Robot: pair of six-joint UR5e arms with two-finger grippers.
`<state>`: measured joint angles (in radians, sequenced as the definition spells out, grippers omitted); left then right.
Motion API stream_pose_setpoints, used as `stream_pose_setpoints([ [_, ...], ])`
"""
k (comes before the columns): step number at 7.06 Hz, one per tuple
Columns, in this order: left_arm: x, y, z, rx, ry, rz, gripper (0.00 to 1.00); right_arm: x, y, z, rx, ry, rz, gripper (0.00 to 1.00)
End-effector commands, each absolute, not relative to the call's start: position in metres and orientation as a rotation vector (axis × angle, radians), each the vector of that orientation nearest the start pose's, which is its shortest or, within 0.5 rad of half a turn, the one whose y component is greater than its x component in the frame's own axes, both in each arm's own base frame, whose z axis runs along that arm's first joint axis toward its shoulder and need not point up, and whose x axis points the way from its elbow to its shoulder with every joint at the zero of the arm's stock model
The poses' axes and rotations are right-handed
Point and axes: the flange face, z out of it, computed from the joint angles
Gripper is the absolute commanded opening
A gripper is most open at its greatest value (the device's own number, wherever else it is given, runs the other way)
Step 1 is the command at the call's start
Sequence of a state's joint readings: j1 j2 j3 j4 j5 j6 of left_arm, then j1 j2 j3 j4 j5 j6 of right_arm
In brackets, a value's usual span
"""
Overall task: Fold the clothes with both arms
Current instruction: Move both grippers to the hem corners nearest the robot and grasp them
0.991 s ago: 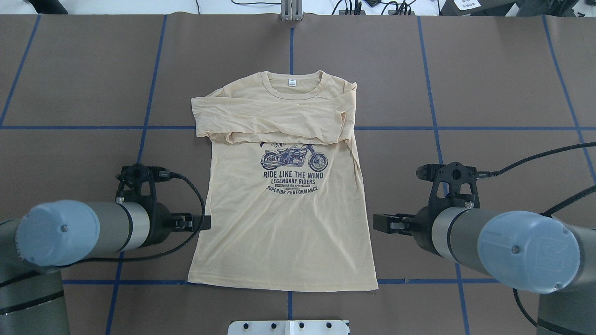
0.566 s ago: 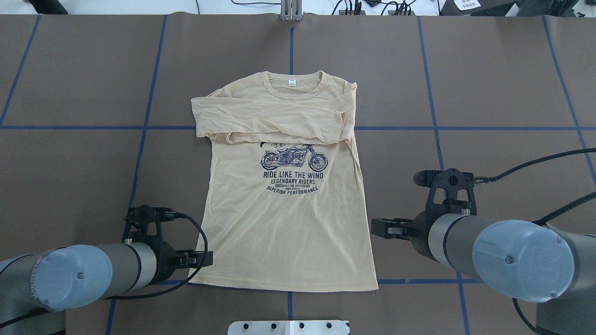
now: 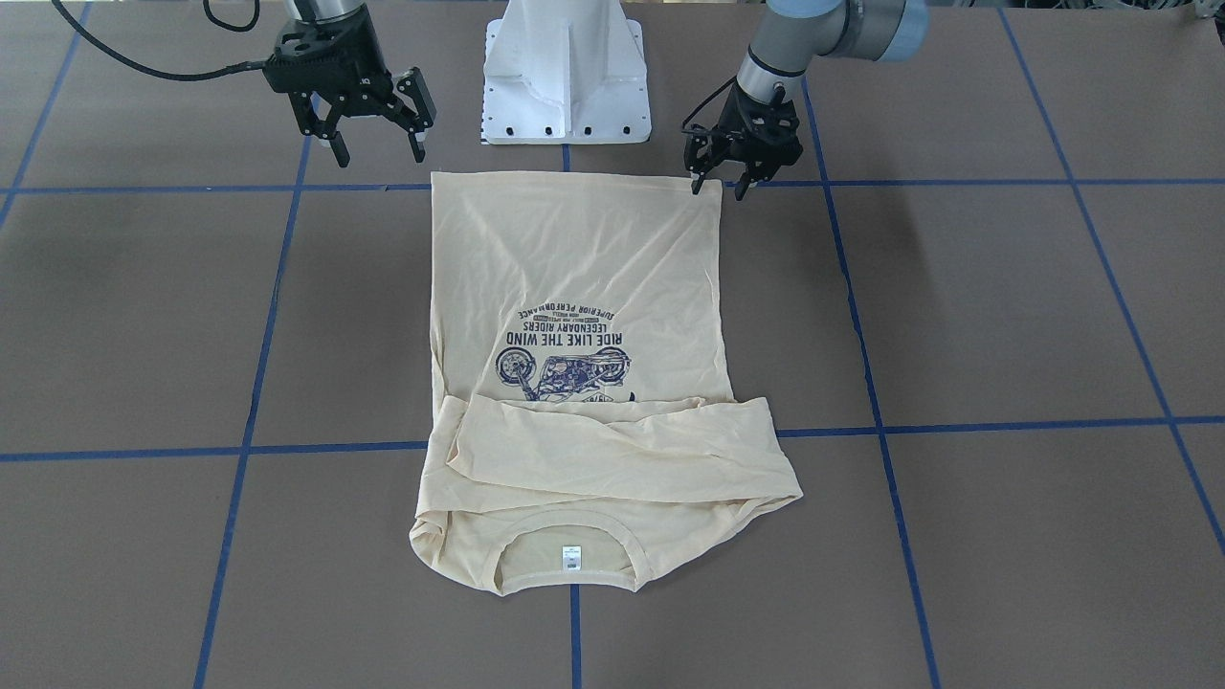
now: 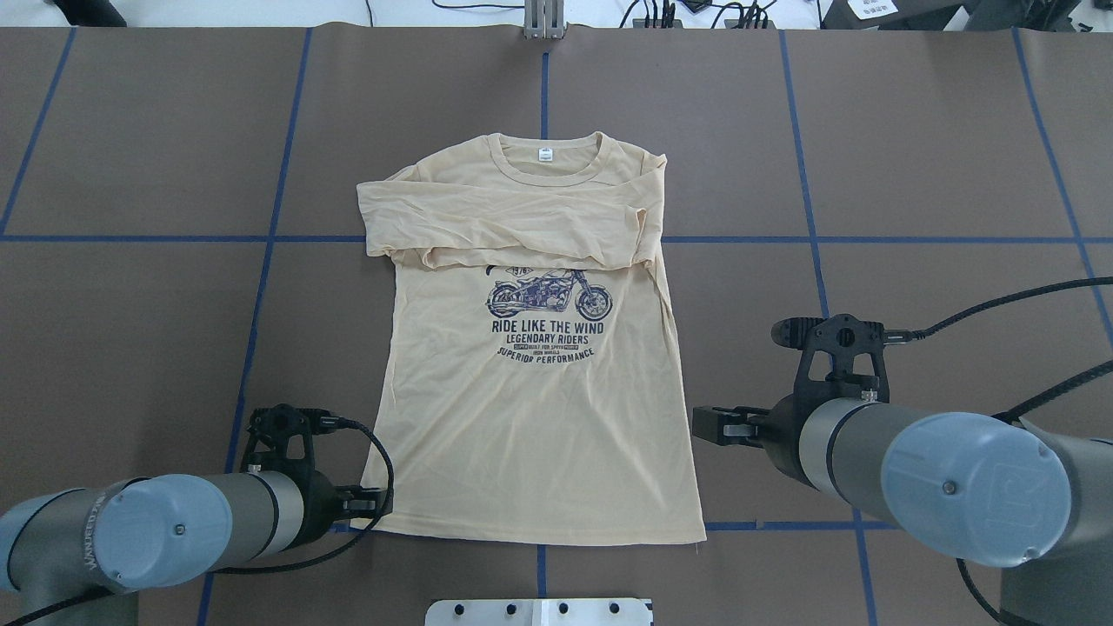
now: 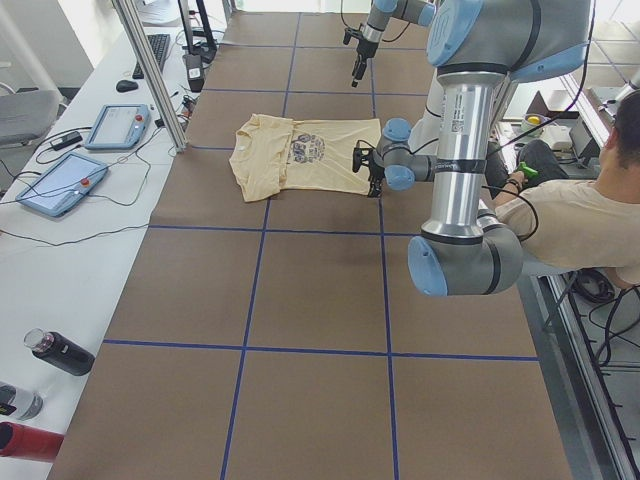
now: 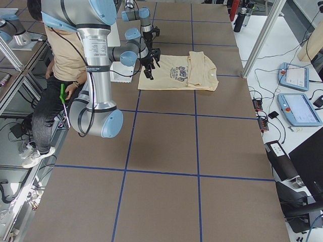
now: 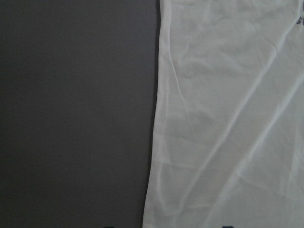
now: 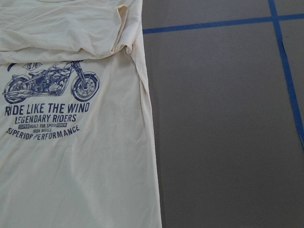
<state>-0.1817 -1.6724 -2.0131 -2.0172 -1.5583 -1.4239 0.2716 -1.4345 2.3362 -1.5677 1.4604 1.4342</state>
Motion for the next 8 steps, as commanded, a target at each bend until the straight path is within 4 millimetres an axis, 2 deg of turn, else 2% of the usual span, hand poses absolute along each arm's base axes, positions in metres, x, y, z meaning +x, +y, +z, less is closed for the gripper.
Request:
stream_pose_setpoints([
  [1,0.488,-0.22,0.356,0.165,0.971,-0.028,0.63,-0.385,-0.257,0.259,0.284,-0.864,0.175,1.0],
  [3,0.49,-0.215,0.356,0.159,0.972,-0.019,0.63,-0.385,-0.257,0.259,0.284,-0.864,0.175,1.0],
  [6,0.494,-0.206,0.356,0.143,0.974,-0.015,0.55,-0.385,-0.258,0.259,0.285,-0.864,0.177,1.0],
  [7,0.495,-0.203,0.355,0.131,0.978,-0.024,0.47,-0.385,-0.258,0.259,0.285,-0.864,0.177,1.0],
  [8,0.495,-0.202,0.354,0.13,0.979,-0.023,0.31,-0.385,-0.258,0.259,0.285,-0.864,0.177,1.0],
])
